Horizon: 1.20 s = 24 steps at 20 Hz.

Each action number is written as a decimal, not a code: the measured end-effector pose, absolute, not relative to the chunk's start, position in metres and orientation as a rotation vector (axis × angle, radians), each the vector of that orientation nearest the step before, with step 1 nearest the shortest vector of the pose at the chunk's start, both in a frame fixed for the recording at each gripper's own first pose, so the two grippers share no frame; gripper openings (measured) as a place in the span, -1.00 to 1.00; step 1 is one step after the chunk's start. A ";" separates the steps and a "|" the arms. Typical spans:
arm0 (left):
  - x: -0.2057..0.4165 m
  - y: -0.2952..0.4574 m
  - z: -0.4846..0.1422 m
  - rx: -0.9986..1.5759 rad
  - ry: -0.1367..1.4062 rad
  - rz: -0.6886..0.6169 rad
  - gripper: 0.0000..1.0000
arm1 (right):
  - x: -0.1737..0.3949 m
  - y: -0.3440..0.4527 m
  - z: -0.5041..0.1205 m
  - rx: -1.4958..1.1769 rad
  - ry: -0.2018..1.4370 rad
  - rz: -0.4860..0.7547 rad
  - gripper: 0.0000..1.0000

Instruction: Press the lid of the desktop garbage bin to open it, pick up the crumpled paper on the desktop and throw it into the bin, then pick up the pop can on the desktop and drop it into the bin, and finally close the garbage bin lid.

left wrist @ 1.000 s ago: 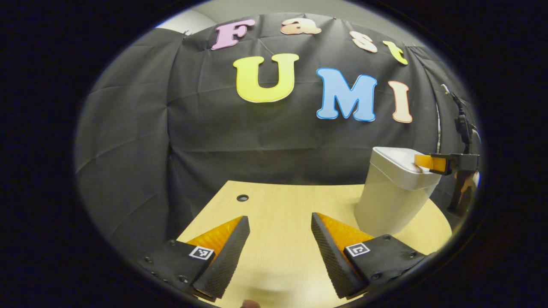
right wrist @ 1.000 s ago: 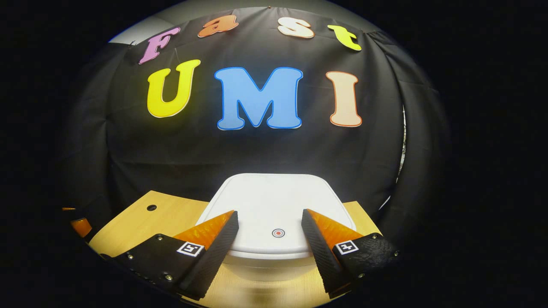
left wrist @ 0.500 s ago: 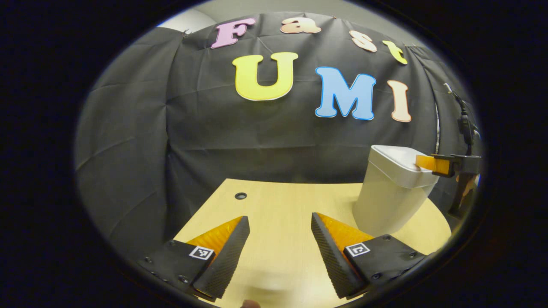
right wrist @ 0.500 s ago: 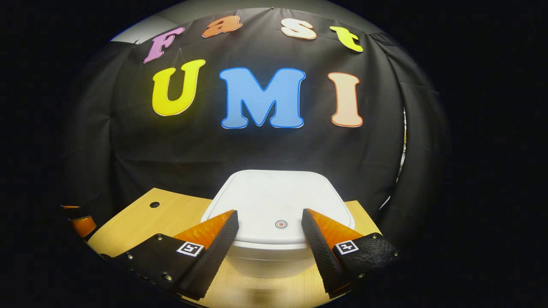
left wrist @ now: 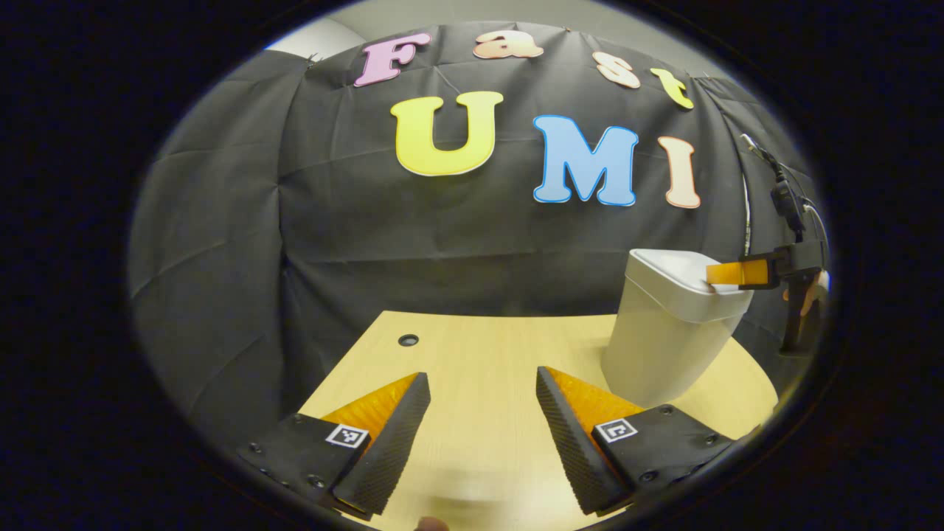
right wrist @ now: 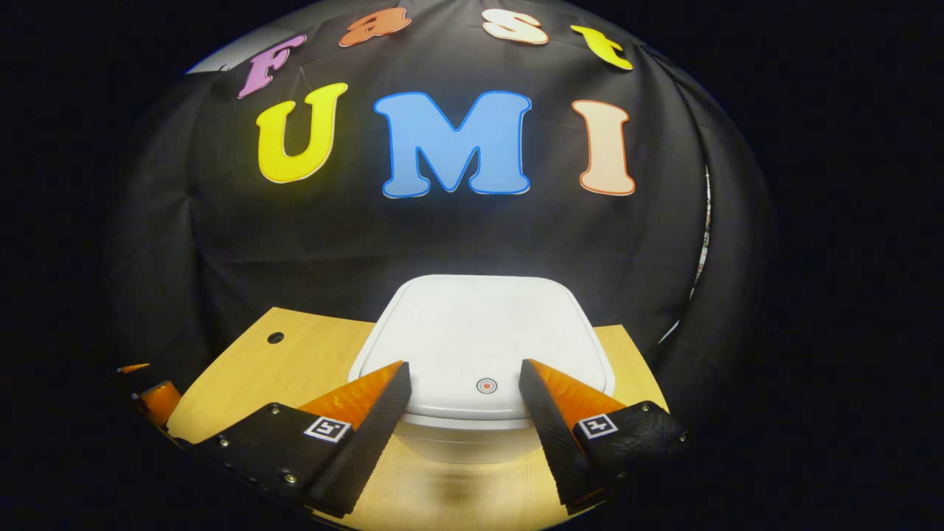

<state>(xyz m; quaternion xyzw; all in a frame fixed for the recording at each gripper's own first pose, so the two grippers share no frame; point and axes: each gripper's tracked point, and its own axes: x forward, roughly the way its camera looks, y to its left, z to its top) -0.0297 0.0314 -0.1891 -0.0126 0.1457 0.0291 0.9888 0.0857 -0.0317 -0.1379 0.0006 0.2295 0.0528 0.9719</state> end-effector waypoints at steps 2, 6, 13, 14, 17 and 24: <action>-0.030 0.030 -0.188 -0.023 0.291 0.055 0.92 | 0.088 -0.032 -0.138 -0.002 0.466 0.102 0.92; -0.033 0.033 -0.186 -0.018 0.292 0.054 0.92 | 0.089 -0.031 -0.133 -0.001 0.445 0.107 0.92; -0.028 0.042 -0.186 -0.022 0.289 0.068 0.92 | 0.088 -0.033 -0.133 0.013 0.448 0.107 0.90; -0.027 0.043 -0.186 -0.021 0.289 0.068 0.92 | 0.087 -0.033 -0.132 0.015 0.448 0.108 0.90; -0.022 0.044 -0.186 -0.019 0.289 0.068 0.92 | 0.087 -0.035 -0.129 0.040 0.440 0.103 0.90; -0.008 0.035 -0.175 -0.013 0.267 0.043 0.92 | 0.079 -0.045 -0.103 0.079 0.362 0.078 0.89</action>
